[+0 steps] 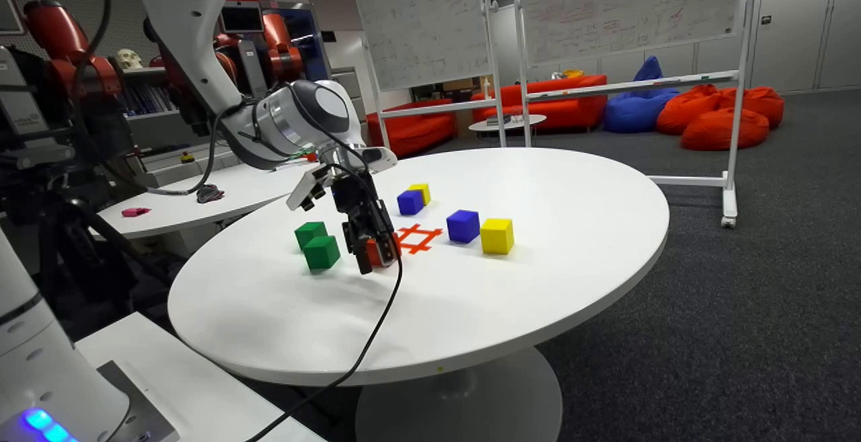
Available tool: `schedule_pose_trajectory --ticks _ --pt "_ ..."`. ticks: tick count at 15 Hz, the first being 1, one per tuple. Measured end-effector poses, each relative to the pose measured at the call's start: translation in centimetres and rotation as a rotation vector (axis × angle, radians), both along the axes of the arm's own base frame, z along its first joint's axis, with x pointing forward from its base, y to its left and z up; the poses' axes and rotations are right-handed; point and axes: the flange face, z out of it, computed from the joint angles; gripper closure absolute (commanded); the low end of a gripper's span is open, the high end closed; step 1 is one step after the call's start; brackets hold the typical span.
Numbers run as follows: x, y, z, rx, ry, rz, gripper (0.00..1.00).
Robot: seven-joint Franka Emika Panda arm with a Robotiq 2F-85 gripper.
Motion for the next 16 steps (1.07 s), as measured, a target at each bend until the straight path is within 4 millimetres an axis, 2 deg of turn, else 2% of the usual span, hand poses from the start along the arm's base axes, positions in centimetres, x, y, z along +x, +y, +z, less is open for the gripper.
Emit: schedule_pose_trajectory --ticks 6,16 --pt "0.3 1.4 -0.3 0.001 0.006 0.034 0.00" --pt "0.5 1.6 -0.5 0.001 0.009 0.038 0.00"
